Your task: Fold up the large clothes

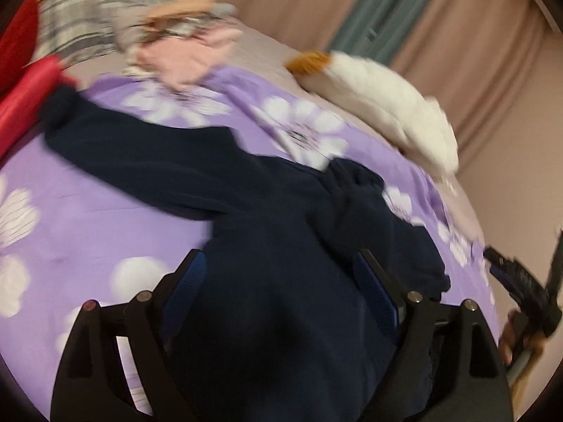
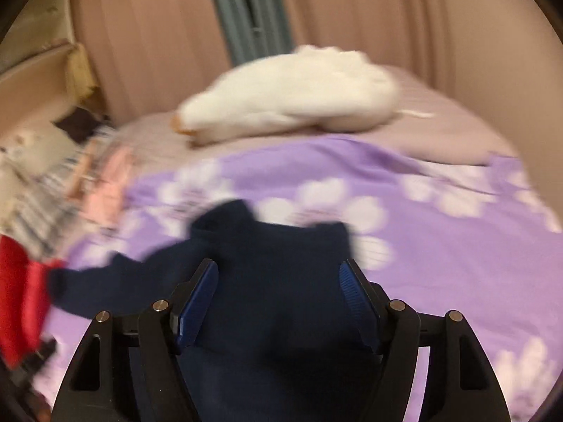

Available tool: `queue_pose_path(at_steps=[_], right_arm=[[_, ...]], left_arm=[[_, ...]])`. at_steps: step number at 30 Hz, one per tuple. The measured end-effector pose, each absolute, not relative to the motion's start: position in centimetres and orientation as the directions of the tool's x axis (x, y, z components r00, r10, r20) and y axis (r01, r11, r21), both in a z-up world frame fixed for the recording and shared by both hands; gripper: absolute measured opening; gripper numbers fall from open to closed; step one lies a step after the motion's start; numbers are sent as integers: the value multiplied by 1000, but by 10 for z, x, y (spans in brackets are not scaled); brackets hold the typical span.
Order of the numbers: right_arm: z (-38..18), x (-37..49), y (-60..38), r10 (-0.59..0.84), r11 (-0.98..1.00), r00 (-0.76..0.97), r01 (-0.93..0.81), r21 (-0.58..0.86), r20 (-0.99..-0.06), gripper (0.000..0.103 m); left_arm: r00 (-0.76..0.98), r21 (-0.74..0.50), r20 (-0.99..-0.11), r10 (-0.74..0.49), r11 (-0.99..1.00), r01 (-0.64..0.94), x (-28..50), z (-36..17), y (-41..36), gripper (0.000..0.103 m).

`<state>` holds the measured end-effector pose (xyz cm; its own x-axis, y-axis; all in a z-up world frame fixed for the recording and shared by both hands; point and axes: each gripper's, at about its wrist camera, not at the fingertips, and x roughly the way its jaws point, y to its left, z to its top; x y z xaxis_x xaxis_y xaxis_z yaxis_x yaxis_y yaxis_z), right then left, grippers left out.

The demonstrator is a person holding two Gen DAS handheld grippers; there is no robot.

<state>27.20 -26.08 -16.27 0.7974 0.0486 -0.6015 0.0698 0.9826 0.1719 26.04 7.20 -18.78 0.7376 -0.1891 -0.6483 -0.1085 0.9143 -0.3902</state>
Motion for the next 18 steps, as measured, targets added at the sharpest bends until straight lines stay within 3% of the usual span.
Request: queue_pose_path(at_steps=[5,8,10,11,12,14,17,18], right_arm=[[-207,262,-303,38,969,719,144,201,-694,71],[-223,262,-319,39,962,695,168,215,-718,72],[-228,260,-322,38,964,690,165,208,-723,71],[-229,259,-321,39,967,688,155,200,-724,71],[-229,258,-319,43,972,689,140,191,-724,71],[-230,256,-314,40,981,691,110,160,-722,71],[-234,261,-305,-1,990,693,103,98,-721,71],[-237,265,-300,-7,990,686,107,92,-727,71]], left_arm=[[673,-296,-697,-247,954,44,332,-196,-29,87],[626,-118,-773,-104,993,19,376,-217,-76,86],[579,58,-814,56,998,-15,398,-241,-91,60],[558,135,-820,125,991,-24,407,-255,-91,32],[547,149,-824,145,988,-36,409,-264,-85,19],[569,16,-818,84,992,-123,400,-269,-45,20],[629,-316,-772,-91,913,-256,380,-268,29,19],[658,-375,-745,-106,883,-282,370,-268,50,20]])
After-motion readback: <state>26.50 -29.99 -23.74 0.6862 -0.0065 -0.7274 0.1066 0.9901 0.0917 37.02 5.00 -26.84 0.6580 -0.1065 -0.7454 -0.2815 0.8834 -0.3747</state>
